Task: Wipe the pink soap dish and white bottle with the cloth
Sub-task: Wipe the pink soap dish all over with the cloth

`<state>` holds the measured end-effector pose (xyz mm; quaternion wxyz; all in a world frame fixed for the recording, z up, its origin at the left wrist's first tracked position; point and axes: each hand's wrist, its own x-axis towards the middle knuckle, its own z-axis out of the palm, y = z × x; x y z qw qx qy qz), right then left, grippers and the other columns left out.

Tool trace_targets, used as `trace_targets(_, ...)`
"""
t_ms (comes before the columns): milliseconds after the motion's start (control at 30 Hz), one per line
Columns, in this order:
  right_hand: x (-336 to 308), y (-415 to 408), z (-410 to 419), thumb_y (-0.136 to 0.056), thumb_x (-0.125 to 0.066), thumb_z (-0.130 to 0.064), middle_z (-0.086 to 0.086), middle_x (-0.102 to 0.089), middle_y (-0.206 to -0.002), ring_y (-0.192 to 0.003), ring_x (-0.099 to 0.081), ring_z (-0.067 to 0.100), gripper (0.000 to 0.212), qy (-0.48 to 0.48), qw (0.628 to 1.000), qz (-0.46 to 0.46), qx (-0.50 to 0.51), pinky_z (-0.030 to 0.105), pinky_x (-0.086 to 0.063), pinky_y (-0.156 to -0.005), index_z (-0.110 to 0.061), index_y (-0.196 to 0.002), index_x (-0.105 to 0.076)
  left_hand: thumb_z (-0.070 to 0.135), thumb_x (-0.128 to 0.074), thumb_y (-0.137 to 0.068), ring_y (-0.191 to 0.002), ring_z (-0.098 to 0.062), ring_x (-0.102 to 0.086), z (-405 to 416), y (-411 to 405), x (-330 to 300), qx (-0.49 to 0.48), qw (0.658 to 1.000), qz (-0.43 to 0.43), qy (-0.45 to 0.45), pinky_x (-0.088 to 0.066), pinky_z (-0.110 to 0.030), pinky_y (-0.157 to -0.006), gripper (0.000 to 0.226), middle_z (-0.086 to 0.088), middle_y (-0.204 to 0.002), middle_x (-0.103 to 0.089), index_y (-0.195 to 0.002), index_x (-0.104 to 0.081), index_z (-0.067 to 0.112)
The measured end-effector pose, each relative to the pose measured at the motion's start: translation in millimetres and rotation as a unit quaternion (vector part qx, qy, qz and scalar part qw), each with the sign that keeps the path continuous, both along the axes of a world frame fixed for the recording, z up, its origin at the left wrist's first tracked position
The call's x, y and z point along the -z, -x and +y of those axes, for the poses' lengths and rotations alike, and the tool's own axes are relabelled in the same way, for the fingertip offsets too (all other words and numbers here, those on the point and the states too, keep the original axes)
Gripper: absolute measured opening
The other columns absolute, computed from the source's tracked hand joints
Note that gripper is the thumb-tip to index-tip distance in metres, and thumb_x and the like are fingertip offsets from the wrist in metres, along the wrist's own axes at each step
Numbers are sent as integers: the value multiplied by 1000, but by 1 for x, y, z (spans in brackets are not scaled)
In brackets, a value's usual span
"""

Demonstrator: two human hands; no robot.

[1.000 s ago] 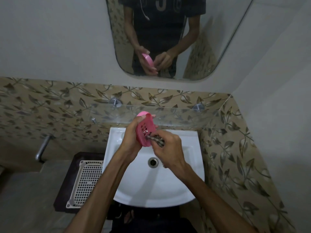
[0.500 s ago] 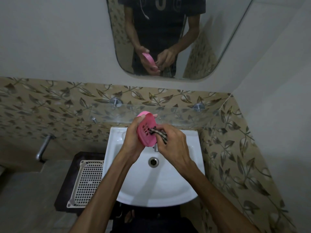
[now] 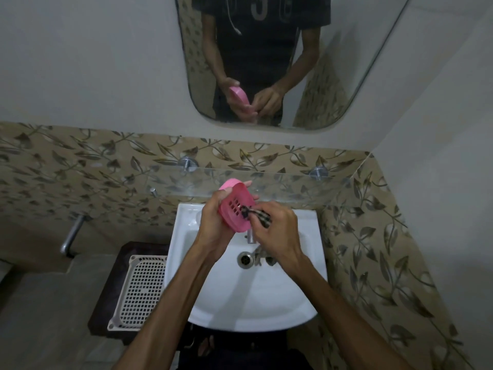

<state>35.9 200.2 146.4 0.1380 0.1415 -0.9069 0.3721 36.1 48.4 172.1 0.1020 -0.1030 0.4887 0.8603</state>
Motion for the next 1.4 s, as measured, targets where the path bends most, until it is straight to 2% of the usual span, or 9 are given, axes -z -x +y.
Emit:
trace_targets(200,-1,0,-3,-83,-81,-9,6,-76,-89,-74,-68,19,11,11,1000,12,-3,29,-54,-68,-9,-94,-79,44,-45,-96,-121,-39,-61,-6,0,3,-14,999,-18,-47,-43,-54,-112,64,-35,-132,-61,-143,-59,3)
trace_targets(533,-5,-4,-1,-82,-81,-7,7,-75,-93,-78,-69,21,13,-20,997,1,-69,33,-59,-70,-10,-94,-78,47,-47,-94,-117,-38,-64,-7,-3,6,-15,1000,-1,-24,-46,-54,-106,64,-35,-130,-64,-139,-63,7)
trace_targets(667,-5,-1,1,-82,-80,-6,6,-74,-89,-76,-67,21,13,-21,999,14,-21,31,-55,-68,-11,-95,-79,44,-48,-93,-117,-39,-62,-4,-3,7,-21,999,3,-32,-44,-54,-108,63,-39,-132,-61,-139,-63,4)
trace_targets(800,-1,-8,-1,-84,-78,-9,6,-73,-89,-76,-66,21,10,-32,998,-12,-47,37,-58,-67,-13,-94,-78,42,-49,-91,-115,-40,-63,-3,-4,10,-29,999,1,-39,-44,-55,-107,62,-33,-125,-65,-138,-64,4)
trace_targets(933,1,-11,-4,-82,-78,-8,4,-71,-85,-72,-62,16,8,-23,999,-29,-11,27,-50,-64,-13,-88,-76,40,-50,-89,-109,-37,-66,2,-5,11,-33,999,5,-17,-47,-50,-102,60,-27,-116,-70,-134,-67,4)
trace_targets(1000,1,-13,-3,-83,-79,-11,2,-71,-83,-70,-60,13,6,-29,998,-46,-31,26,-49,-64,-15,-86,-76,40,-50,-89,-113,-40,-64,2,-6,12,-40,999,-4,-31,-44,-55,-106,61,-30,-119,-68,-135,-66,4)
trace_targets(1133,-3,-3,-6,-85,-80,-11,3,-74,-86,-74,-65,17,6,27,998,-23,52,34,-56,-69,-12,-90,-79,38,-50,-91,-116,-40,-63,2,-3,7,-37,998,8,-43,-44,-53,-110,61,-38,-127,-63,-137,-63,0)
trace_targets(1300,-7,-3,-13,-83,-80,-10,2,-75,-85,-73,-65,17,8,36,999,-19,31,37,-58,-69,-14,-90,-81,43,-50,-93,-123,-42,-59,-4,-5,5,-20,997,-8,-78,-38,-58,-116,66,-42,-137,-56,-142,-58,-1)
trace_targets(1400,-13,-1,-16,-82,-80,-9,2,-75,-85,-73,-65,16,8,39,998,25,44,23,-50,-69,-13,-89,-79,44,-44,-98,-124,-40,-60,-6,-4,1,-11,995,-9,-96,-42,-54,-113,64,-39,-138,-58,-143,-57,0)
